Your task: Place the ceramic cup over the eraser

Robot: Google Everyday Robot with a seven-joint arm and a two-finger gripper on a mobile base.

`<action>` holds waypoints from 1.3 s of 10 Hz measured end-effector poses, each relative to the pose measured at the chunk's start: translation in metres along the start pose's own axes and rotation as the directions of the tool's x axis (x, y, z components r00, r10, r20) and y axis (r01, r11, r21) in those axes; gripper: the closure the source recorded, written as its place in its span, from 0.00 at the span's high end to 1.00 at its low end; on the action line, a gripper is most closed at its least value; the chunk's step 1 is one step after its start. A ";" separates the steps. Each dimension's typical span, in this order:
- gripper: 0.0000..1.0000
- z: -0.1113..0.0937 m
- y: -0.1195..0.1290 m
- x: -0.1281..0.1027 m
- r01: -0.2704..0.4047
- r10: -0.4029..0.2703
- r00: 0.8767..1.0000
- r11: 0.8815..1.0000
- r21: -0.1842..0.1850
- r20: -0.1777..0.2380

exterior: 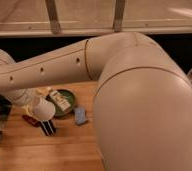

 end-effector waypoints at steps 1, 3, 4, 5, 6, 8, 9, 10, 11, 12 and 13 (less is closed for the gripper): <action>0.02 0.000 0.000 0.000 0.000 0.000 1.000 1.000 0.000 0.000; 0.02 0.001 -0.001 0.001 -0.001 0.001 1.000 1.000 -0.002 0.000; 0.02 0.002 -0.001 0.003 -0.005 0.005 1.000 1.000 -0.011 0.001; 0.02 0.003 -0.003 0.010 -0.019 0.020 1.000 0.999 -0.027 0.006; 0.02 0.001 -0.004 0.019 -0.033 0.033 0.999 0.999 -0.040 0.011; 0.02 0.000 -0.008 0.029 -0.056 0.057 0.998 0.996 -0.065 0.015; 0.02 0.000 -0.007 0.027 -0.060 0.062 0.998 0.995 -0.076 0.021; 0.02 0.000 -0.006 0.025 -0.059 0.061 0.998 0.995 -0.085 0.026; 0.02 0.001 -0.005 0.020 -0.052 0.055 0.998 0.994 -0.094 0.028; 0.02 0.002 -0.003 0.014 -0.041 0.045 0.998 0.994 -0.105 0.033; 0.02 0.005 -0.002 0.009 -0.029 0.033 0.999 0.993 -0.117 0.033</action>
